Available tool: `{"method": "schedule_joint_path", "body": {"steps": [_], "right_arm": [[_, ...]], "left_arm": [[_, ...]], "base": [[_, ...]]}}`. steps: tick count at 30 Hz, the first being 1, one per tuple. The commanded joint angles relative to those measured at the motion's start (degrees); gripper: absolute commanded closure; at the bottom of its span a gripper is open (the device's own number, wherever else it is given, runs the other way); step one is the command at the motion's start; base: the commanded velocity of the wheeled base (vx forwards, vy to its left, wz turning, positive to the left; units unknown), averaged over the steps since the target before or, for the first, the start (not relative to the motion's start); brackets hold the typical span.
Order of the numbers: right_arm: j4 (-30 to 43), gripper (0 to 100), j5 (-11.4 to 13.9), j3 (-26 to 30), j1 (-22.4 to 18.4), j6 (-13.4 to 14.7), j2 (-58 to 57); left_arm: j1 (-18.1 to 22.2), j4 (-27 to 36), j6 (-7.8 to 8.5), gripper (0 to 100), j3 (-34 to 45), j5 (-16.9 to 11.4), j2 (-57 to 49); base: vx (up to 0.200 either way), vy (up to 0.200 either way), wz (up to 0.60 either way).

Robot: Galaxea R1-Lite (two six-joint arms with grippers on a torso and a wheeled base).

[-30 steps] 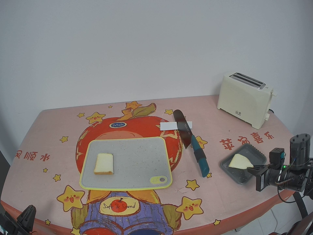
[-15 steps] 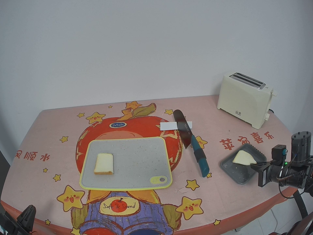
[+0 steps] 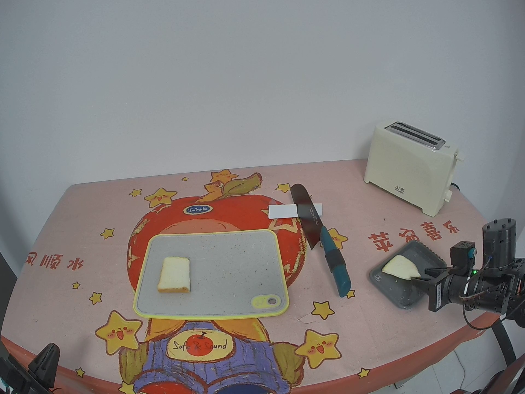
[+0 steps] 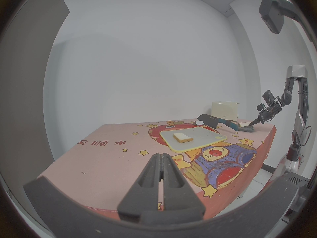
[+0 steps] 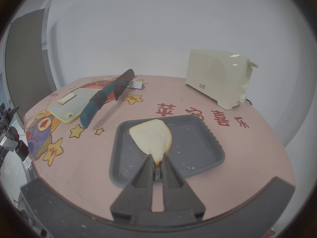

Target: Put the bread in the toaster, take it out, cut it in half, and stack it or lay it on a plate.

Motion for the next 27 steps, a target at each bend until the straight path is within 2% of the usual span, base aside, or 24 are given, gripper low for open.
{"method": "schedule_joint_path", "body": {"steps": [1, 22, 27], "right_arm": [[0.0, 0, 0.0, -0.4, -0.2, 0.0, -0.1], [0.0, 0, 0.1, -2.3, 1.1, -0.2, -2.6], [0.0, 0, 0.3, -4.1, 4.5, 0.0, -3.9]], "left_arm": [[0.0, 0.0, -0.01, 100, 0.0, 0.0, 0.0], [0.0, -0.1, -0.01, 100, 0.0, -0.3, 0.1], [0.0, 0.0, -0.01, 100, 0.0, -0.4, 0.0]], "base": [[0.0, 0.0, 0.0], [0.0, 0.0, 0.0], [0.0, 0.0, 0.0]]}}
